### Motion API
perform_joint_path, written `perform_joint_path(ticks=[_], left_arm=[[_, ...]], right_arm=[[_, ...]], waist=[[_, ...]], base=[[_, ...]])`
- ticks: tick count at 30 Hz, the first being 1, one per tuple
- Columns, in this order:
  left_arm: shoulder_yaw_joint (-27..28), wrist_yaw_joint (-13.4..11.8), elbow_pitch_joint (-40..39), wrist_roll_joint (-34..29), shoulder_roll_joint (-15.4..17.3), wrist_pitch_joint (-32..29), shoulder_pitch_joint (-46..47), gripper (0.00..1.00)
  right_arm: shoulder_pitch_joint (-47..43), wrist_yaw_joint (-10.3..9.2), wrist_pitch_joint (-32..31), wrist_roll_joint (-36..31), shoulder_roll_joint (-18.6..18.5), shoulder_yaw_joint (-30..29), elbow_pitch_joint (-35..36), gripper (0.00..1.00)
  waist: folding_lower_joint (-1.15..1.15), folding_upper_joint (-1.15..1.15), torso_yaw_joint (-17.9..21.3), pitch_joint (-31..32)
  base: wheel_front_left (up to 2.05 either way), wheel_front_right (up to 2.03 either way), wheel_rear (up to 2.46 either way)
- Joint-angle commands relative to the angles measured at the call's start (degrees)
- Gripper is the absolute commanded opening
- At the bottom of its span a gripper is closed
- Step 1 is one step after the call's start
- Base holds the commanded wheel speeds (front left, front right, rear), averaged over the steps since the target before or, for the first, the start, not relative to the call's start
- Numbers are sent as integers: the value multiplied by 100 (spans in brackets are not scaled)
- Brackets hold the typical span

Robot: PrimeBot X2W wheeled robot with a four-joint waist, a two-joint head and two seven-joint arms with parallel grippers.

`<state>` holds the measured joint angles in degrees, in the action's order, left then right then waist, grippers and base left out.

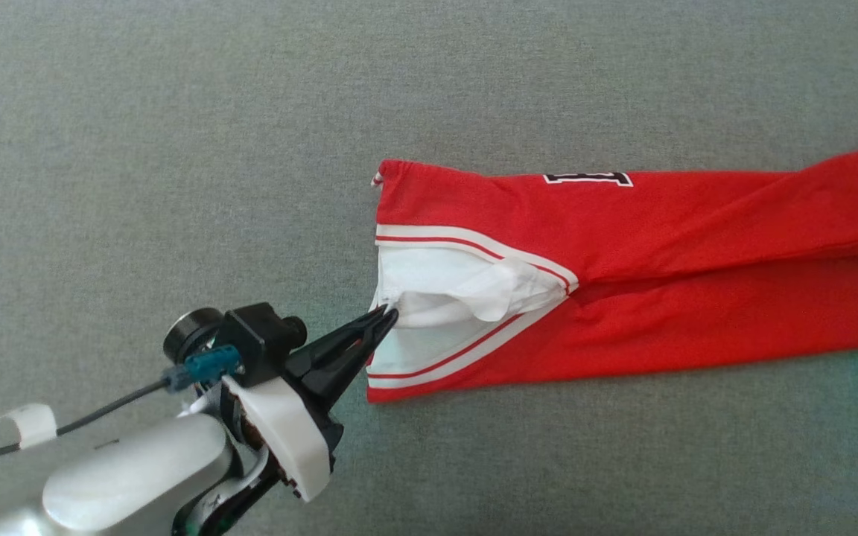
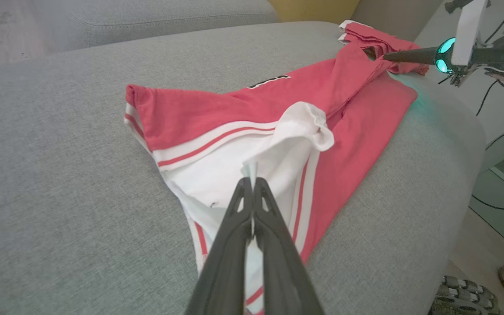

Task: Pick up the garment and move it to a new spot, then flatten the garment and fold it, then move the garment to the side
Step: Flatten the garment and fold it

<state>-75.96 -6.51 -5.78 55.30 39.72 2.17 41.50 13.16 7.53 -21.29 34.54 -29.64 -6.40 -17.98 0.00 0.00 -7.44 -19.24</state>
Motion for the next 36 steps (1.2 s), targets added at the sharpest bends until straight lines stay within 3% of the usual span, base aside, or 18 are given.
perform_joint_path(ticks=[1, 14, 15, 16, 17, 18, 26, 33, 36], left_arm=[[260, 14, -74, -76, 127, 81, 28, 0], [312, 19, -84, 196, 169, 63, -122, 0], [311, 9, -76, 200, 150, 68, -134, 0], [321, -5, -67, 216, 121, 99, -155, 0], [334, -23, -48, 242, 91, 130, -182, 41], [349, -48, -29, 239, 64, 180, -201, 100], [679, -586, 153, 283, -189, 865, -527, 100], [1348, -1437, 474, 139, -691, 1267, -1271, 100], [1760, -1659, 523, -241, -989, 1279, -1753, 100]], right_arm=[[-108, -4, -23, -67, -185, -42, 228, 0], [-81, -4, 17, -351, -128, -47, 125, 2], [-63, -4, 30, -360, -117, -41, 93, 34], [-48, -4, 49, -352, -100, -32, 71, 72], [-32, -4, 84, -345, -78, -34, 49, 100], [-20, -4, 144, -353, -59, -35, 34, 100], [-77, -4, 843, -458, 165, -13, 193, 100], [-544, -4, 1474, -629, 684, 164, 426, 100], [-803, -4, 1667, -679, 948, 226, 427, 100]], waist=[[0, 0, 9, -6], [0, 0, 50, -70], [0, 0, 46, -72], [0, 0, 41, -68], [0, 0, 38, -53], [0, 0, 37, -20], [0, 0, 42, 421], [0, 0, 67, 1109], [0, 0, 53, 1390]], base=[[0, 0, 0], [0, 0, 0], [0, 0, 0], [0, 0, 0], [0, 0, 0], [0, 0, 0], [0, 0, 0], [0, 0, 0], [0, 0, 0]])
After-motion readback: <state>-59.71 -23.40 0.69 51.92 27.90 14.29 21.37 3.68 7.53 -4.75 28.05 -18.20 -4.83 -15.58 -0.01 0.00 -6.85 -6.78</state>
